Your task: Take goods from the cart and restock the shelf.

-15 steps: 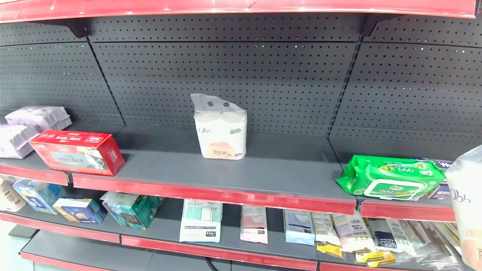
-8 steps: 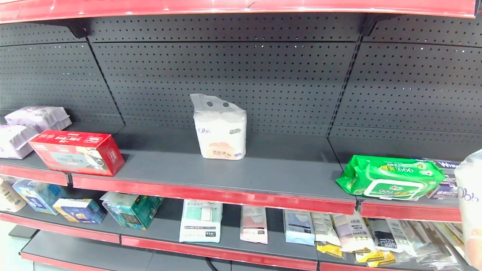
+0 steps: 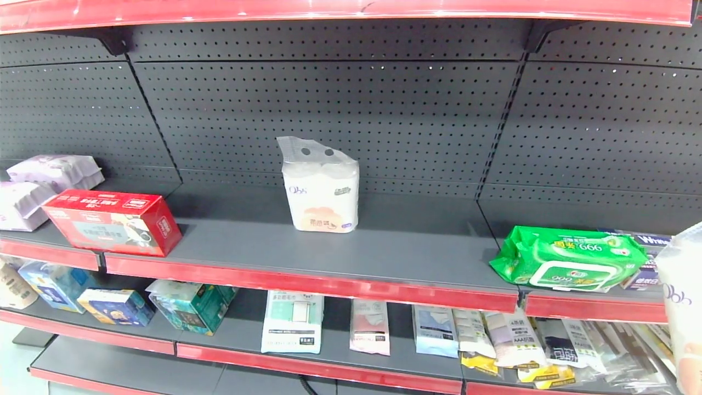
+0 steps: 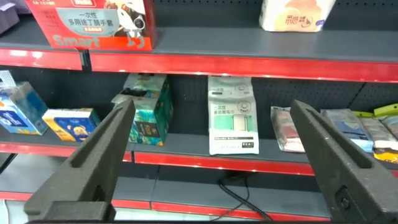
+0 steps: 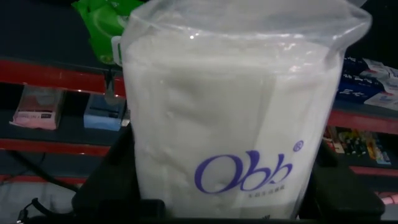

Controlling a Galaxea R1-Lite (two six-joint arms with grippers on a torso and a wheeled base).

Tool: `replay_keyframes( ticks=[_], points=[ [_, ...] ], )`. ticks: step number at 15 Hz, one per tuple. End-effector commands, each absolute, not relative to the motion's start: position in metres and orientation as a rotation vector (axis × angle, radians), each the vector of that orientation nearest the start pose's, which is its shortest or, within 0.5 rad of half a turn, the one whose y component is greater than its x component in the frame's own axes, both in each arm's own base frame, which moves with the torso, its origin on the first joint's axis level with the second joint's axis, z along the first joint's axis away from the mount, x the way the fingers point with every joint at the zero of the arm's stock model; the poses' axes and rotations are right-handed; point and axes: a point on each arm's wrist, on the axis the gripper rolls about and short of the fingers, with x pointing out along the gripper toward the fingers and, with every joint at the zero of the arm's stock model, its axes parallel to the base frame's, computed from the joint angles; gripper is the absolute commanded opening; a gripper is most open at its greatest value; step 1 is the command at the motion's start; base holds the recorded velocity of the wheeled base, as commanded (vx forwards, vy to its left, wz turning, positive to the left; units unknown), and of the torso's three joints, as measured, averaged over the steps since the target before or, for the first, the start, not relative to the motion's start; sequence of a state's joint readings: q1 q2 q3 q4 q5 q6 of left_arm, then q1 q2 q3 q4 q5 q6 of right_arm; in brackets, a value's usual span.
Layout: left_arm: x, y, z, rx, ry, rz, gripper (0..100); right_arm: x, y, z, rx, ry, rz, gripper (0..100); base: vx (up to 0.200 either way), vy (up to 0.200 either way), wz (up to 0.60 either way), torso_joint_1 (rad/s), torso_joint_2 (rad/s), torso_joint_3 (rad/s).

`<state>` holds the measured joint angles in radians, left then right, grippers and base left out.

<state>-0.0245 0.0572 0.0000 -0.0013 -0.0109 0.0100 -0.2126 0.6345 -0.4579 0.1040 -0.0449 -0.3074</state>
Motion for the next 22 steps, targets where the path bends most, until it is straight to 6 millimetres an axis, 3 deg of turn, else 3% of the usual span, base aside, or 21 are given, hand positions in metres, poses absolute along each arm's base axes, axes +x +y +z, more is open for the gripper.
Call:
replay_keyframes(
  ticks=[1,4,7,14,20,22],
  points=[
    [-0.0188,0.0002,0.0769,0.011,0.049,-0.032,100,0.0408,-0.0098,0.1918,-0.280,0.322,-0.210,0,0.000,0.000,0.00,0.000,0.00,0.000],
    [-0.0188,0.0002,0.0769,0.008,0.049,-0.032,100,0.0406,-0.0098,0.1903,-0.282,0.325,-0.209,0,0.000,0.000,0.00,0.000,0.00,0.000],
    [-0.0191,0.0001,0.0768,0.008,0.046,-0.031,100,0.0406,-0.0098,0.1903,-0.282,0.325,-0.209,0,0.200,0.000,0.00,-0.001,0.00,0.004],
    [-0.0205,0.0001,0.0765,0.008,0.028,-0.026,100,0.0407,-0.0099,0.1881,-0.283,0.334,-0.211,0,0.000,0.000,0.00,0.000,0.00,0.000],
    [-0.0205,0.0001,0.0765,0.005,0.028,-0.026,100,0.0405,-0.0099,0.1865,-0.282,0.338,-0.210,0,0.000,0.000,-0.60,0.004,0.00,0.002],
    [-0.0201,0.0001,0.0766,0.011,0.032,-0.026,100,0.0391,-0.0094,0.1859,-0.283,0.333,-0.205,0,0.000,0.000,0.00,0.000,0.00,0.000]
  ],
)
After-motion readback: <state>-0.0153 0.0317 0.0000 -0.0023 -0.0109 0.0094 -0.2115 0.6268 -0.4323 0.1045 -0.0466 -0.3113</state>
